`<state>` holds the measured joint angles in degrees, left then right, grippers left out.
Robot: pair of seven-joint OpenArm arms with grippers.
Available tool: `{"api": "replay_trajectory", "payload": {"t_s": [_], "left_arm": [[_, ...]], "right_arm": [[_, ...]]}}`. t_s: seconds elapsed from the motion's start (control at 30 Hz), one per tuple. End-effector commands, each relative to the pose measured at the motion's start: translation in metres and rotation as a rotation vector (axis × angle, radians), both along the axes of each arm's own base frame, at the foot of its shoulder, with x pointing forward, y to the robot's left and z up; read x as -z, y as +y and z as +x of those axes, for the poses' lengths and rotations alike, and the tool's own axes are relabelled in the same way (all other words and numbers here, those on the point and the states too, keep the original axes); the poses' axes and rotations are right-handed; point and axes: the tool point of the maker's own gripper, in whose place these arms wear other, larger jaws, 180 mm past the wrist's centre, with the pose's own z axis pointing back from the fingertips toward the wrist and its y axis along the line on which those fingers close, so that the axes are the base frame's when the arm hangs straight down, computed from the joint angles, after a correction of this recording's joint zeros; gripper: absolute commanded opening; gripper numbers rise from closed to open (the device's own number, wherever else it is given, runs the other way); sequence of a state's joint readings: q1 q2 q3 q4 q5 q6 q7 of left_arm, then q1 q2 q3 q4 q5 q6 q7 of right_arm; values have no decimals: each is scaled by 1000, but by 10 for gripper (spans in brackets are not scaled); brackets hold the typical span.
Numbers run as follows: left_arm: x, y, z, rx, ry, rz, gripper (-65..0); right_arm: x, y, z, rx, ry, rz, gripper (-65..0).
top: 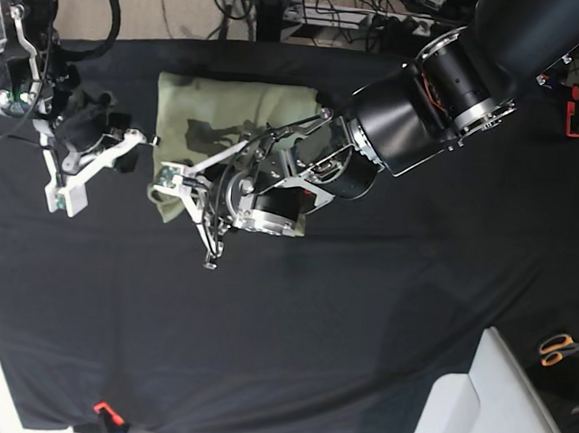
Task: Fold the T-shirt properly
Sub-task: 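Fold the lifted collar section over toward the right gripper with the left gripper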
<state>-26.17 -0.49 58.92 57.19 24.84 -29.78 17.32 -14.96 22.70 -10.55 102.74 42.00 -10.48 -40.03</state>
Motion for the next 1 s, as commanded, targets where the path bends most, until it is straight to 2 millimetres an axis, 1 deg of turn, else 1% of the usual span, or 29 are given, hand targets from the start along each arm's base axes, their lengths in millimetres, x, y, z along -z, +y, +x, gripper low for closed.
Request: {"api": "replay_trajectory", "payload": {"t_s": [0.0,0.13,0.6,0.67,0.77,0.87,0.9,0.97], "left_arm": [[-15,-8,14,-7,-35,-34,-650],[-11,2,18,-36,-44,20,-650],[-12,2,19,-41,-48,23,-645],[-13,3,21,-42,-51,24,-481],[-17,4,28,-43,-66,27,-262],[-21,4,32,-43,-74,26,-100],[-23,3,34,-41,-79,26,-66],[-30,2,42,-41,-95,18,-20]], "right_arm": [[-9,-4,8,4,-37,-3,-650],[-9,-4,8,4,-37,-3,-650],[-8,-4,7,2,-34,-3,-650],[-8,-4,7,2,-34,-3,-650],[-8,-4,7,2,-34,-3,-650],[-8,-4,7,2,-34,-3,-650],[-8,-4,7,2,-34,-3,-650],[-8,-4,7,2,-34,-3,-650]]}}
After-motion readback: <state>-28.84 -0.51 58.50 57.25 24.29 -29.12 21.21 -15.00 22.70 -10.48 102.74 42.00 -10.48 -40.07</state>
